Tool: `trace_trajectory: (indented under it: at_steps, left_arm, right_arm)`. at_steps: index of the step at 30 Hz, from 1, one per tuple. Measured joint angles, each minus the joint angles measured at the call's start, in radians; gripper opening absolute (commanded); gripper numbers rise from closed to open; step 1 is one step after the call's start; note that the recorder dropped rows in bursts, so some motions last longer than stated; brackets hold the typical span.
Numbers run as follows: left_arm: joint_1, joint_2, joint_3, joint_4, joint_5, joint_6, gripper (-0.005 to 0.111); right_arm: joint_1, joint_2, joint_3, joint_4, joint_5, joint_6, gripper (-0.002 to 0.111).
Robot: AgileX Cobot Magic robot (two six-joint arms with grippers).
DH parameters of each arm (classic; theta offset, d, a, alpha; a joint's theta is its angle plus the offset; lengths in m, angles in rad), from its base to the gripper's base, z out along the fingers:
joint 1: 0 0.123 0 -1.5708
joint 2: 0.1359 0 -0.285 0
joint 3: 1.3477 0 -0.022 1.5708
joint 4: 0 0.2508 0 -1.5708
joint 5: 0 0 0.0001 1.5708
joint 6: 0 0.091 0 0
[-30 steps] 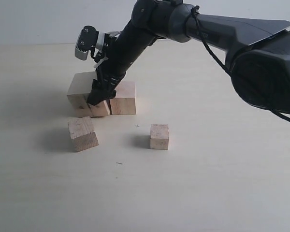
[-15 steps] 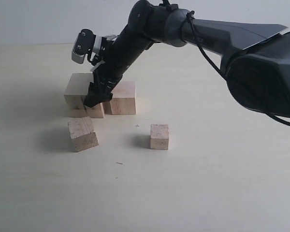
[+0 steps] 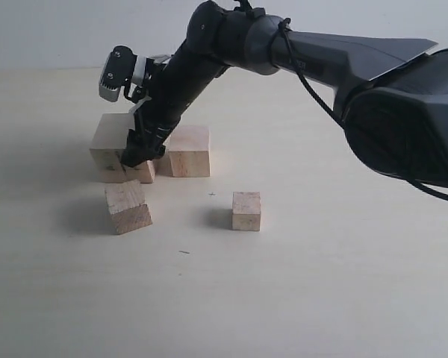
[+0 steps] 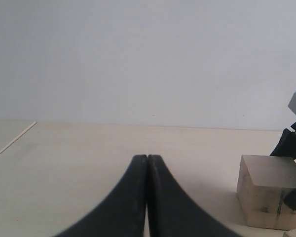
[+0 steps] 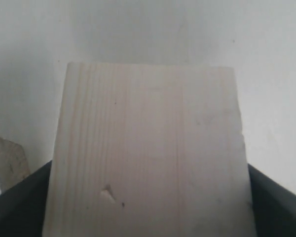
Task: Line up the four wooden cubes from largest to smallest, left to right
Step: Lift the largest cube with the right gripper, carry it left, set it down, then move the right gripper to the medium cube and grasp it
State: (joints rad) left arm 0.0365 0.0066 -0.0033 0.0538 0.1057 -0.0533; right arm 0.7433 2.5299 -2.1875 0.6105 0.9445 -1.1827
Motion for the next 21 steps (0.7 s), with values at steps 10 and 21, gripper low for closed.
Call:
trace_trajectory:
  at_steps: [10,21]
  left_arm:
    - [0.0,0.0,0.0,0.0,0.0,0.0,0.003]
    - [0.0,0.0,0.0,0.0,0.0,0.0,0.003]
  right_arm:
    - [0.0,-0.198,0.0,-0.07,0.001,0.087,0.095]
    - [-0.194,-0.28,0.11,-0.198,0.265,0.217,0.095]
